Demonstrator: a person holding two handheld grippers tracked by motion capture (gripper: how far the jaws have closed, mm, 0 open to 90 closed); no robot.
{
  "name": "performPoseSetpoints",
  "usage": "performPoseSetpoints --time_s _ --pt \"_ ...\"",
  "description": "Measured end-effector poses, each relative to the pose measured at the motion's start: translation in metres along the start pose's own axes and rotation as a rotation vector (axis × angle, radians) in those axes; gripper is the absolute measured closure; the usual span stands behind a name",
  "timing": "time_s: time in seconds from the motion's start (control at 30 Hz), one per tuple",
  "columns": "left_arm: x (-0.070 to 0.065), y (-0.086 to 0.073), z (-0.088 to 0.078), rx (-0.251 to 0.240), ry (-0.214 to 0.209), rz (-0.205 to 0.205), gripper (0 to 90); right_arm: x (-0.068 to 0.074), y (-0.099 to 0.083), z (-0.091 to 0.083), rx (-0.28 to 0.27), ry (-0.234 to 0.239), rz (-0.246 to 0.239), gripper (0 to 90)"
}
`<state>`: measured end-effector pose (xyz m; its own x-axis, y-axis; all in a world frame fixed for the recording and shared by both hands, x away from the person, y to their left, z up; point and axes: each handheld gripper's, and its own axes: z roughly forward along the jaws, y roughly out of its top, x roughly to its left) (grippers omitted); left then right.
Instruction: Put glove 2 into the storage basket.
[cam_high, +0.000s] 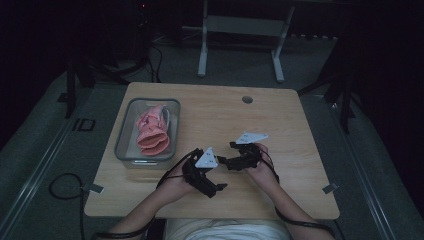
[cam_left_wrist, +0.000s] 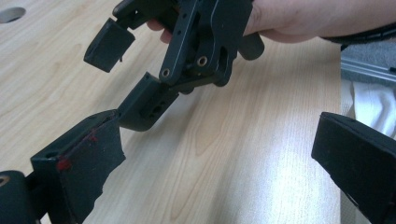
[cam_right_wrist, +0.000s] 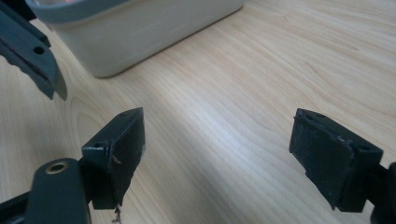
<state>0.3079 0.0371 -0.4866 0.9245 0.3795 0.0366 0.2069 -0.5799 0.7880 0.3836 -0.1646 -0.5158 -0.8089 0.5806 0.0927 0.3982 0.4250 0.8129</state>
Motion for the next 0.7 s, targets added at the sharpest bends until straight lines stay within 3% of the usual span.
performPoseSetpoints --time_s 0.3,0.57,0.7 --pt "-0.008 -0.01 0.017 -0.01 -0.036 0.017 1.5 -0.001 -0.017 -0.004 0.024 0.001 -0.011 14.3" --pt "-0.016 -0.018 0.034 0.017 -0.058 0.043 1.6 -0.004 -0.034 -0.012 0.016 0.007 -0.002 14.3" --pt "-0.019 -0.023 0.041 0.034 -0.059 0.056 1.6 -0.003 -0.044 -0.015 0.012 0.008 -0.021 14.5"
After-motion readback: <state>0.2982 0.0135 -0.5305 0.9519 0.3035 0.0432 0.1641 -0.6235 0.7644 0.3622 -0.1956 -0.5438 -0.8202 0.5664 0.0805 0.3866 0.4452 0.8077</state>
